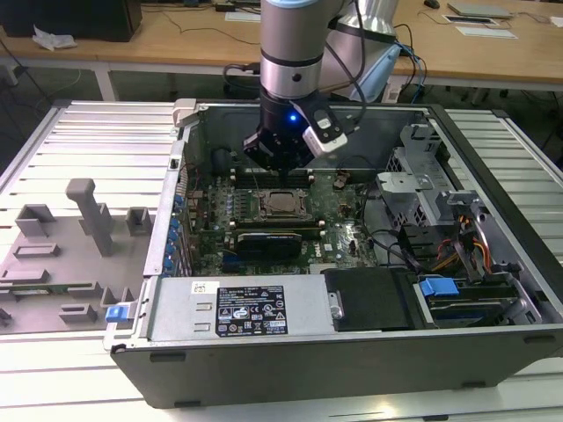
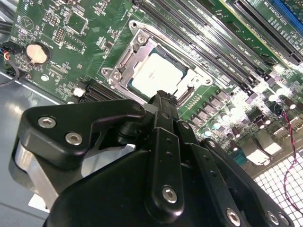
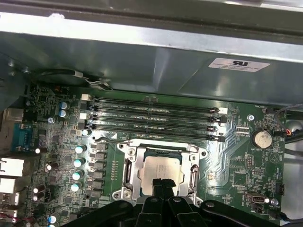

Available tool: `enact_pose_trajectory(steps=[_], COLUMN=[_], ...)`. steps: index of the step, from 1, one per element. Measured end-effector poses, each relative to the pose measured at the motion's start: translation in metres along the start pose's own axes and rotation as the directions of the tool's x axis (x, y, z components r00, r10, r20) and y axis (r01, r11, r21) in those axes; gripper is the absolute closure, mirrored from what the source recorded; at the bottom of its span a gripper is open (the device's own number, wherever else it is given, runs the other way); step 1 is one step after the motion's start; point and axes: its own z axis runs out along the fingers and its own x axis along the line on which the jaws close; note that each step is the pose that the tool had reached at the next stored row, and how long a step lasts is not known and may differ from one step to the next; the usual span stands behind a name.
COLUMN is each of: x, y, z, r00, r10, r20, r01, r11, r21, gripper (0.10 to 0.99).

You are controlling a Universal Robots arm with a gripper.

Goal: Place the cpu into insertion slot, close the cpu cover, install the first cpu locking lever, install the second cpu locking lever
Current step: 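Install the first cpu locking lever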

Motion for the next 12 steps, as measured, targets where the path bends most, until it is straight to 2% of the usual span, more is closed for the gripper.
enact_pose_trajectory(steps=[2,8,12], x=[0.0061,0.0064,0.0062], y=[0.0007,0.001,0.0014], z=[-0.0001,-0.0055,-0.0124], r00=[1.0,1.0,1.0], r10=[0.0,0.0,0.0], r20=[0.0,0.0,0.0], r01=[0.0,0.0,0.0], r11=[1.0,1.0,1.0], r21=[0.0,0.0,0.0], gripper=[0.98,0.98,0.98])
